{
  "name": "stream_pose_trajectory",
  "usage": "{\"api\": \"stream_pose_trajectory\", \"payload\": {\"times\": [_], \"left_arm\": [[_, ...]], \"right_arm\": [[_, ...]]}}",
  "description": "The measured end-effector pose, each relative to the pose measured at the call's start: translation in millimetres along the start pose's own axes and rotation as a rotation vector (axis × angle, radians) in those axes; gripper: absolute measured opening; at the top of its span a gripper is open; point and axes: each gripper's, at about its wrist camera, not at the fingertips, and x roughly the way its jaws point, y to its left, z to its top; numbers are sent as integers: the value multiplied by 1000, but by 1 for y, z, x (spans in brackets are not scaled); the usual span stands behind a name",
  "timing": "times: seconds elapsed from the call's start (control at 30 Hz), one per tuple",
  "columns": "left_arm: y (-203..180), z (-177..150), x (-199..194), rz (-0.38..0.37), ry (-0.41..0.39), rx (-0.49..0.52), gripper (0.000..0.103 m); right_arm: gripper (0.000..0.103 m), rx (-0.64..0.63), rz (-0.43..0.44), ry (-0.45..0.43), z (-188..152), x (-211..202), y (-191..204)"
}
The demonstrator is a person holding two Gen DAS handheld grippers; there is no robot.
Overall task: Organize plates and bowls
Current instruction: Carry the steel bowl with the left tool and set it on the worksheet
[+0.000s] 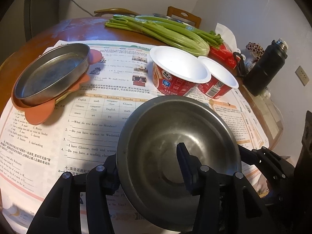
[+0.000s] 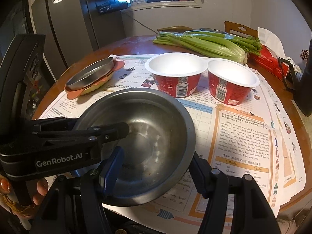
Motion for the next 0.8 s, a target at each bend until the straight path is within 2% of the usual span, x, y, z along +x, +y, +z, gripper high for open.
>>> {"api": "stream_pose_trajectory", "payload": {"times": [0.07,0.47,0.67,0.8], "left_arm": [[1,0,-3,6,-8,1,59],[9,17,-32,19,-80,-5,60],[8,51,-43,6,-123,17,60],[6,75,-41,-1,-124,27,60]], "right_arm": [[65,13,2,-4,0,-2,-5],[65,154,55,-73,8,-22,-33],[65,240,82,-74,22,-21,-44],[65,285,91,-68,34,-17,-52]]}}
